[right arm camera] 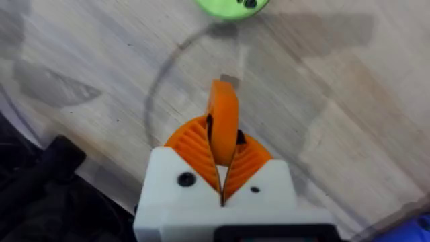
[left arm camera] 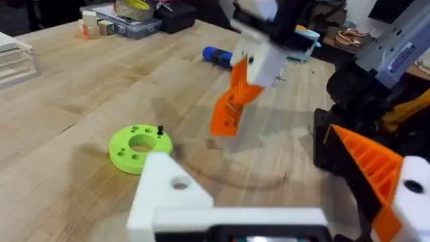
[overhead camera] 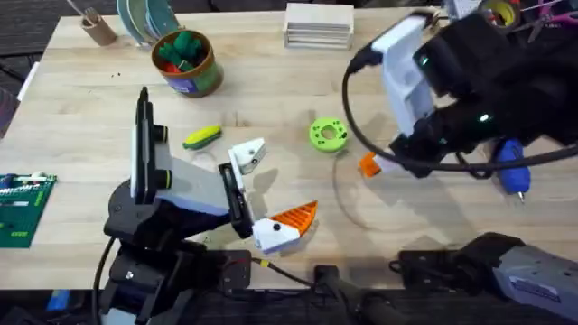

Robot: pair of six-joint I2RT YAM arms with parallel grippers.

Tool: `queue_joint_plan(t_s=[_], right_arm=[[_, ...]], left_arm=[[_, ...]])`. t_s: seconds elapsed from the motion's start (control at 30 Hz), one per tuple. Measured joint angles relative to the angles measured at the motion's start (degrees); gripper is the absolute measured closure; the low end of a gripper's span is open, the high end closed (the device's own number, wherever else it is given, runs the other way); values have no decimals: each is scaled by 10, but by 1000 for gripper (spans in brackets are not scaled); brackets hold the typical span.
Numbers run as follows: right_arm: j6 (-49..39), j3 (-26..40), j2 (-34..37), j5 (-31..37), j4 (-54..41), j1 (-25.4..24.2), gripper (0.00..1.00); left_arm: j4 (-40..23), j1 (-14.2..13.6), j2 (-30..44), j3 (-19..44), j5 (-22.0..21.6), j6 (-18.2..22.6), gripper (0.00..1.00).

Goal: Pick up the gripper from the table and insert it into the empty holder that is missing its gripper. Then pick up a screw, insert it into the mounting hole, and use the screwdriver to tighten it. Finally, clean up the table by picking up the vegetable and placing it into the bucket.

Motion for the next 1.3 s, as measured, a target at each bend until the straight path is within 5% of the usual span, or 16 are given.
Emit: queue_joint_plan(t_s=[0.23, 0.43, 0.77, 1.3], right_arm=[[41, 83, -31, -12, -13, 0, 972], [95, 84, -72, -60, 75, 0, 972], [223, -68, -77, -278, 359, 0, 973], [315, -90, 26, -538, 396, 0, 974]], left_arm=[[0, 0, 0, 0, 0, -2, 7], [0, 0, 0, 0, 0, -2, 7], [0, 0, 0, 0, 0, -1, 8], [0, 0, 0, 0, 0, 23, 9]])
